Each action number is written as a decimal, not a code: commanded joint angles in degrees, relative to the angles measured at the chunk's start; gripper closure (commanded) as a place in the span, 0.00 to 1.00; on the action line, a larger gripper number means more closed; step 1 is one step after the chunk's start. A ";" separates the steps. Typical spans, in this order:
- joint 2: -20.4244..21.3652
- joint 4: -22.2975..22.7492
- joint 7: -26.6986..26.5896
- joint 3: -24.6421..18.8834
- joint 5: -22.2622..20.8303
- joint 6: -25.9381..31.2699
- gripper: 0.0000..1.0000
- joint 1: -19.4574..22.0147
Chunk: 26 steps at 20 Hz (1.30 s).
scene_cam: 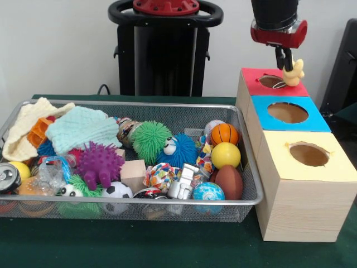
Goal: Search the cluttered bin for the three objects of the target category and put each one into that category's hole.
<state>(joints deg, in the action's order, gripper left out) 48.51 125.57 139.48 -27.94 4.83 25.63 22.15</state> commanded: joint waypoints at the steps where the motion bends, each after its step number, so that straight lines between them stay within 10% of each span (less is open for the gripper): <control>1: -0.26 -5.44 -1.08 2.53 -2.95 5.74 1.00 1.18; 23: 0.95 -4.77 -0.58 5.68 -6.76 6.10 1.00 0.18; 24: 1.18 -4.44 -0.37 5.81 -6.88 4.89 0.00 0.15; 26: 1.19 -3.12 -0.08 4.50 -5.74 2.67 0.00 1.26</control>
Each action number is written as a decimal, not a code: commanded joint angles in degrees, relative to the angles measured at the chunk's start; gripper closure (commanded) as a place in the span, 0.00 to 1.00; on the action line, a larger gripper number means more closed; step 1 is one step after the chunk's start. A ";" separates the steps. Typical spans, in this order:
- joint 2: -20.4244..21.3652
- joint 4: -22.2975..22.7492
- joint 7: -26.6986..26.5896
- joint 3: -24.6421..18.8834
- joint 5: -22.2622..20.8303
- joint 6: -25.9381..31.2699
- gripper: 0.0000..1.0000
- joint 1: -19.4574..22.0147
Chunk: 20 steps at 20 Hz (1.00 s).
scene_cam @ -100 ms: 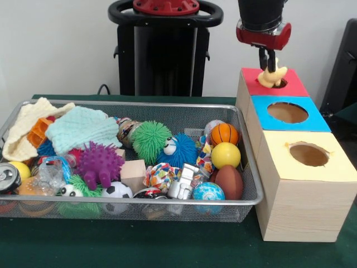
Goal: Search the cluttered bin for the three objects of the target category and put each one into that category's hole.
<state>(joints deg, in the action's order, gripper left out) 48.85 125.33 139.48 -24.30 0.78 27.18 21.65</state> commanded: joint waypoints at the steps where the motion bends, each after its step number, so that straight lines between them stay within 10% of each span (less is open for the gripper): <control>1: 0.85 -2.22 0.07 0.21 -1.12 0.01 0.00 2.32; 13: -0.51 -2.19 -0.56 -5.47 2.71 2.34 0.00 5.20; 20: 2.15 -9.56 -1.09 1.88 -3.66 8.91 0.00 2.78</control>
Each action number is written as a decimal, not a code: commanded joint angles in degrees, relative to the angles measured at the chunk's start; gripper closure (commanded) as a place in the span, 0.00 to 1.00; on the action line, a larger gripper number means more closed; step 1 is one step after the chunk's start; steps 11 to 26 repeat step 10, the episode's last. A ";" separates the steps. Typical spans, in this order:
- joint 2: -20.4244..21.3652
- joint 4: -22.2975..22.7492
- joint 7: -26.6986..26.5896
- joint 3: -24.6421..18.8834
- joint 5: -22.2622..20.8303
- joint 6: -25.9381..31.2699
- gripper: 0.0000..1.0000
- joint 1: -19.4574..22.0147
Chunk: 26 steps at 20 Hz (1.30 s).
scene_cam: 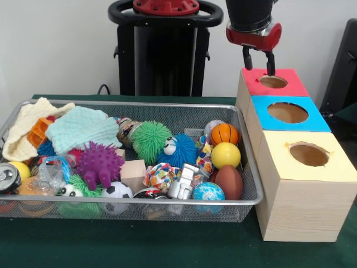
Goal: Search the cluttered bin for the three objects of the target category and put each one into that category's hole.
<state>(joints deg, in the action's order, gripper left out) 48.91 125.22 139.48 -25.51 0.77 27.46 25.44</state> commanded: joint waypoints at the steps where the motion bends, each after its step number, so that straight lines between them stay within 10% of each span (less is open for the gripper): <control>1: 1.86 -10.91 -1.02 4.77 -5.53 8.17 0.00 -1.87; 7: 1.01 -18.41 2.18 12.74 -14.12 9.01 0.00 -8.20; 26: 0.88 -19.88 0.58 12.54 -14.25 11.58 0.00 -7.88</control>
